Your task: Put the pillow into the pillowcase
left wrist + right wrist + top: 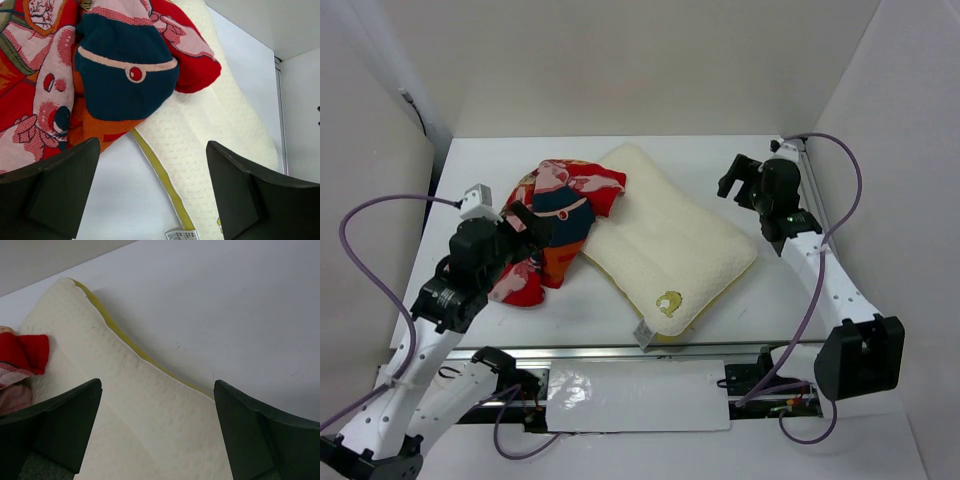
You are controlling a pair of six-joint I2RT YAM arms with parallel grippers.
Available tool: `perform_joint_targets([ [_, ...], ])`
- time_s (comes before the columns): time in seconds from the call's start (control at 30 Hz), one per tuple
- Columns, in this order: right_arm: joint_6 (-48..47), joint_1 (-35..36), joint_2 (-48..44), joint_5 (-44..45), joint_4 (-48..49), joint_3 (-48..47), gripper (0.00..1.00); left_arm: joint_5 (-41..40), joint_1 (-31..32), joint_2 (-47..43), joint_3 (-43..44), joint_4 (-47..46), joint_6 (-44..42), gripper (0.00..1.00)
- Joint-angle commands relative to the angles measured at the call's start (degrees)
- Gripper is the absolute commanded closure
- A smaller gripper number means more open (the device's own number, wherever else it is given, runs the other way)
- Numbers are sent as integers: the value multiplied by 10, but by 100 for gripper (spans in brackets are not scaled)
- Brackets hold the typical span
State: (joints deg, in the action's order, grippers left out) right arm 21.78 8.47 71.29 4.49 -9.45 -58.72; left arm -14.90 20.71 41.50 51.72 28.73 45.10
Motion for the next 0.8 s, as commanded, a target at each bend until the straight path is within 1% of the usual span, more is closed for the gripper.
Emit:
perform_joint_targets([
  [0.0,26,-2,-47,9,48,28,0,22,2,20,15,-59,-6,0],
  [0.03,35,-7,-54,9,48,28,0,-1,2,31,28,-9,5,0],
  [0.07,44,-7,-68,9,48,38,0,-12,7,51,44,11,12,0],
  [0.13,35,-7,-74,-18,62,64,0,-29,7,68,44,44,31,0],
  [0.2,6,-7,-81,-75,74,78,0,-38,7,84,50,53,40,0],
  [0.3,-26,35,-56,-99,56,78,0,-22,7,108,50,64,35,0],
  [0.33,-32,74,-45,-92,51,78,0,-22,7,108,50,70,35,0],
  [0.4,-38,118,-11,-61,44,73,0,-28,2,121,50,85,35,0],
  [0.43,-38,153,2,-61,44,73,0,-28,-7,121,55,95,35,0],
  [0.5,-20,172,45,-61,52,80,0,-15,-24,126,55,103,40,0],
  [0.57,0,177,81,-102,59,80,0,-4,-36,132,49,108,40,0],
  [0.6,11,177,116,-112,59,80,0,2,-44,132,41,108,40,0],
  [0.7,47,156,172,-85,45,70,0,8,-67,137,33,108,40,0],
  [0.77,69,108,189,-58,23,70,0,8,-80,148,33,119,40,0],
])
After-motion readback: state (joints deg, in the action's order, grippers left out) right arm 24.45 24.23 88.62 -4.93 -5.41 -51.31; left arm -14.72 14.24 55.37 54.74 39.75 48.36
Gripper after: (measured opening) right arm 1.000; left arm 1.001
